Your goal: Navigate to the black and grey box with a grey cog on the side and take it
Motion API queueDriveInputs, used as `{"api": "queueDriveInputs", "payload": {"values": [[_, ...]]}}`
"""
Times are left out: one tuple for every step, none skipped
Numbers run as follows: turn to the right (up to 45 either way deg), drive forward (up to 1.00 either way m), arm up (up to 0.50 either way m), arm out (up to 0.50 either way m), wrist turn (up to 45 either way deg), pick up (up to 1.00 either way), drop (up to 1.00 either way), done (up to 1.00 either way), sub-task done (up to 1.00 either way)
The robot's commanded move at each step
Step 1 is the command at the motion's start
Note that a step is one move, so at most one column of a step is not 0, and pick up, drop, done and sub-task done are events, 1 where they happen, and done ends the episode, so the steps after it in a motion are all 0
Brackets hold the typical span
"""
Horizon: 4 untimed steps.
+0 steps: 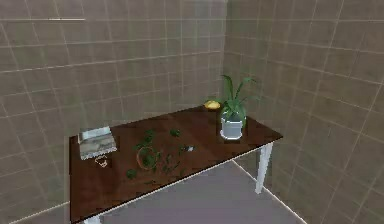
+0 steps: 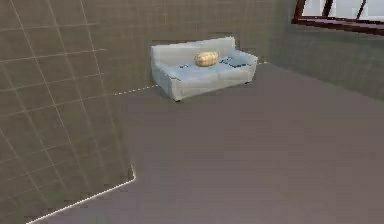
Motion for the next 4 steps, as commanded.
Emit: {"api": "queueDriveInputs", "payload": {"values": [[45.0, 0.00, 0.00, 0.00, 0.0, 0.00, 0.00, 0.00, 0.00], [45.0, 0.00, 0.00, 0.00, 0.0, 0.00, 0.00, 0.00, 0.00], [45.0, 0.00, 0.00, 0.00, 0.0, 0.00, 0.00, 0.00, 0.00], [12.0, 0.00, 0.00, 0.00, 0.0, 0.00, 0.00, 0.00, 0.00]]}}
